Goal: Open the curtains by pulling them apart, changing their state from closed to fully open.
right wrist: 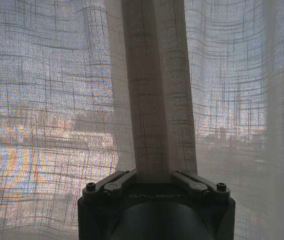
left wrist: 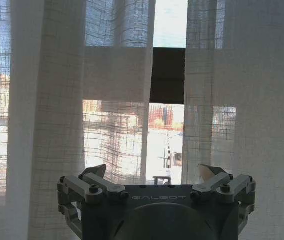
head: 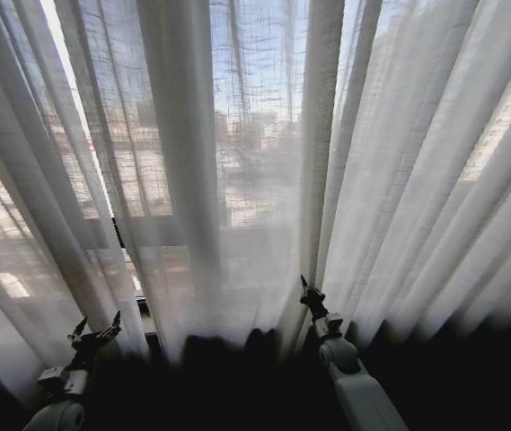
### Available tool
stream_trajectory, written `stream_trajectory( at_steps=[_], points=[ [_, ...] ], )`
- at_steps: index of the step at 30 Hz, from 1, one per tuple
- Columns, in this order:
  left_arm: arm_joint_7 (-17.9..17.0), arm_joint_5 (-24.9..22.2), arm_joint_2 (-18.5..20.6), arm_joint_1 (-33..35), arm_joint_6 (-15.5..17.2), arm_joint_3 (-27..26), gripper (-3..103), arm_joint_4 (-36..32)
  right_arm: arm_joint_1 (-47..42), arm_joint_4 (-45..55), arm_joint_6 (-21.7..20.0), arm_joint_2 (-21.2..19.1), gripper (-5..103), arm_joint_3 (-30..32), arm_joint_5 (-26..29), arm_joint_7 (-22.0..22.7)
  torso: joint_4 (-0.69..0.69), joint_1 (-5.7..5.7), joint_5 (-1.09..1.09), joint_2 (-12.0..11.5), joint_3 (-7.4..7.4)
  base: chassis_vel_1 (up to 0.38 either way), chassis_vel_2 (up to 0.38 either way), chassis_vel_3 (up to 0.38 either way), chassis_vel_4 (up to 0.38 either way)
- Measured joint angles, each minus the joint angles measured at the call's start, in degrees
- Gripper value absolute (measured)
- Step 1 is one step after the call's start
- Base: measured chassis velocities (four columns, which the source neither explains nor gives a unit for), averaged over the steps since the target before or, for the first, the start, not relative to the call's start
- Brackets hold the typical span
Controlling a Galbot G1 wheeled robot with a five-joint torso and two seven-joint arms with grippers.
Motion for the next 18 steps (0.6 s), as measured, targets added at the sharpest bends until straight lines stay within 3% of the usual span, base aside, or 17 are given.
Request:
stream_trajectory(
  at_steps=[18],
  points=[
    [0.0,0.0,0.0,0.0,0.0,0.0,100,0.0,-0.3,-0.4,0.7,-0.6,0,1.1,0.3,-1.2,0.00,0.00,0.02,0.0,0.00,-0.348,-0.344,0.351,0.357]
  ],
)
